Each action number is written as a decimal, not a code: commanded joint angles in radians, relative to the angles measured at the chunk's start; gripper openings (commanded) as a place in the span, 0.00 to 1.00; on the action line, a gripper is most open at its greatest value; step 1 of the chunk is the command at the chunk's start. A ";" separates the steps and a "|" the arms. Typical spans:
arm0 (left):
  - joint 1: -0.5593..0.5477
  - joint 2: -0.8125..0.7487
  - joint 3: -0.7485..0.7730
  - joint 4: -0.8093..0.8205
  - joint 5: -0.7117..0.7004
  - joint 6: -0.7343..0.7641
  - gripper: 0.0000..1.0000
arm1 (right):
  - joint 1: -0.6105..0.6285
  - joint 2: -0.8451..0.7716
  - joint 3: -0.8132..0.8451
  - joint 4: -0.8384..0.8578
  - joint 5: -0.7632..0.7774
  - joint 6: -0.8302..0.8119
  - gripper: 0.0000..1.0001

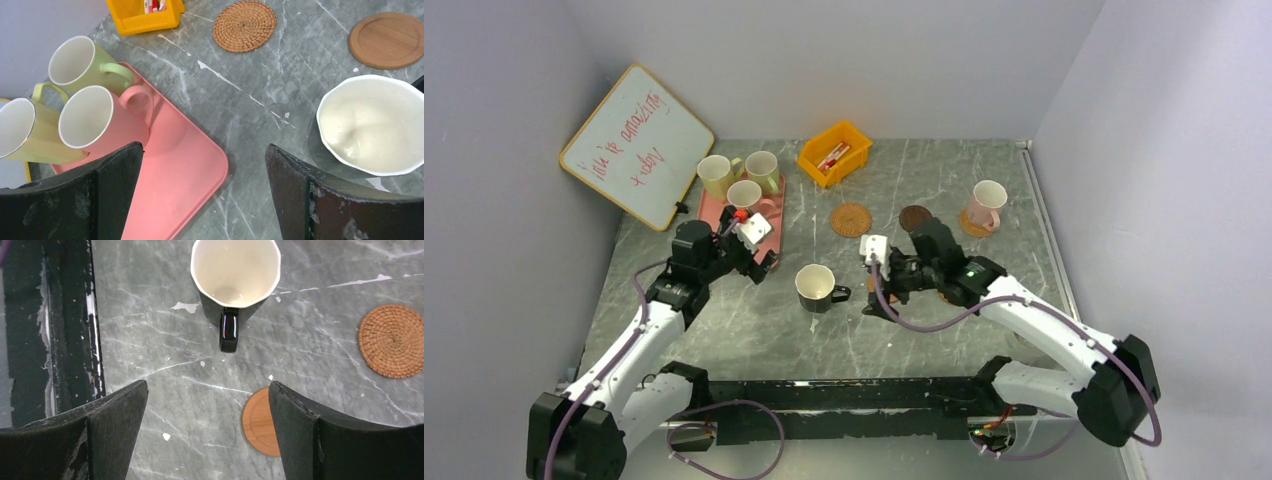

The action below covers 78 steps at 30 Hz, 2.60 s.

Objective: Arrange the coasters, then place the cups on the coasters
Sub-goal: Place the cup at the center of the board, then pick up the cup at the center of the board.

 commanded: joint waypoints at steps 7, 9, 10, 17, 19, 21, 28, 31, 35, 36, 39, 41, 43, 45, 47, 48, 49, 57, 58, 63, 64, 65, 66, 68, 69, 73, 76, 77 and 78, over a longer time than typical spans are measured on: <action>0.008 -0.089 -0.043 0.054 0.035 -0.033 0.97 | 0.209 0.227 0.134 0.144 0.362 0.067 0.83; 0.008 -0.098 -0.049 0.051 0.043 -0.032 0.97 | 0.236 0.260 0.139 0.167 0.404 0.081 0.81; 0.008 -0.102 -0.052 0.052 0.045 -0.032 0.97 | 0.246 0.271 0.136 0.181 0.421 0.084 0.79; 0.009 -0.110 -0.057 0.049 0.053 -0.028 0.97 | 0.285 0.292 0.101 0.267 0.427 0.118 0.68; 0.008 -0.115 -0.058 0.050 0.051 -0.028 0.97 | 0.287 0.295 0.090 0.285 0.408 0.122 0.66; 0.008 -0.120 -0.060 0.052 0.051 -0.028 0.97 | 0.295 0.310 0.081 0.299 0.400 0.124 0.63; 0.009 -0.118 -0.066 0.057 0.070 -0.028 0.97 | 0.316 0.337 0.059 0.323 0.435 0.117 0.59; 0.009 -0.117 -0.071 0.061 0.079 -0.028 0.97 | 0.314 0.343 0.049 0.328 0.435 0.108 0.59; 0.009 -0.114 -0.073 0.063 0.081 -0.031 0.97 | 0.313 0.364 0.048 0.317 0.411 0.096 0.55; 0.009 -0.114 -0.073 0.064 0.079 -0.030 0.97 | 0.314 0.368 0.047 0.319 0.407 0.096 0.53; 0.009 -0.118 -0.075 0.066 0.081 -0.031 0.97 | 0.314 0.382 0.044 0.324 0.406 0.097 0.45; 0.009 -0.117 -0.077 0.067 0.080 -0.030 0.97 | 0.314 0.386 0.042 0.328 0.411 0.099 0.39; 0.009 -0.112 -0.077 0.067 0.082 -0.031 0.97 | 0.314 0.377 0.037 0.338 0.419 0.101 0.31; 0.010 -0.108 -0.077 0.068 0.083 -0.030 0.97 | 0.314 0.367 0.033 0.342 0.419 0.100 0.21; 0.010 -0.105 -0.077 0.069 0.085 -0.029 0.97 | 0.314 0.361 0.031 0.342 0.415 0.098 0.16; 0.009 -0.103 -0.076 0.068 0.086 -0.029 0.97 | 0.313 0.359 0.031 0.342 0.413 0.098 0.12; 0.009 -0.104 -0.075 0.066 0.087 -0.028 0.97 | 0.314 0.359 0.031 0.342 0.412 0.099 0.06; 0.010 -0.114 -0.080 0.070 0.087 -0.028 0.97 | 0.312 0.341 0.037 0.337 0.410 0.102 0.00; 0.010 -0.113 -0.080 0.070 0.087 -0.028 0.97 | 0.309 0.334 0.037 0.338 0.410 0.106 0.00; 0.010 -0.110 -0.080 0.070 0.087 -0.028 0.97 | 0.283 0.299 0.033 0.343 0.398 0.119 0.00; 0.009 -0.110 -0.080 0.070 0.087 -0.028 0.97 | 0.278 0.292 0.033 0.344 0.395 0.121 0.00; 0.009 -0.111 -0.080 0.070 0.087 -0.028 0.97 | 0.272 0.285 0.032 0.345 0.392 0.124 0.00; 0.009 -0.112 -0.081 0.071 0.089 -0.028 0.97 | 0.267 0.277 0.031 0.346 0.390 0.127 0.00; 0.010 -0.112 -0.081 0.072 0.090 -0.029 0.97 | 0.259 0.262 0.029 0.349 0.389 0.130 0.00; 0.009 -0.111 -0.081 0.072 0.090 -0.028 0.97 | 0.253 0.255 0.027 0.352 0.388 0.132 0.00; 0.009 -0.107 -0.081 0.072 0.092 -0.029 0.97 | 0.232 0.234 0.026 0.358 0.388 0.146 0.00; 0.009 -0.105 -0.080 0.072 0.094 -0.029 0.97 | 0.219 0.214 0.019 0.370 0.392 0.154 0.00; 0.009 -0.105 -0.081 0.072 0.095 -0.028 0.97 | 0.213 0.209 0.018 0.372 0.393 0.157 0.00; 0.009 -0.106 -0.081 0.073 0.095 -0.028 0.97 | 0.209 0.202 0.017 0.374 0.393 0.160 0.00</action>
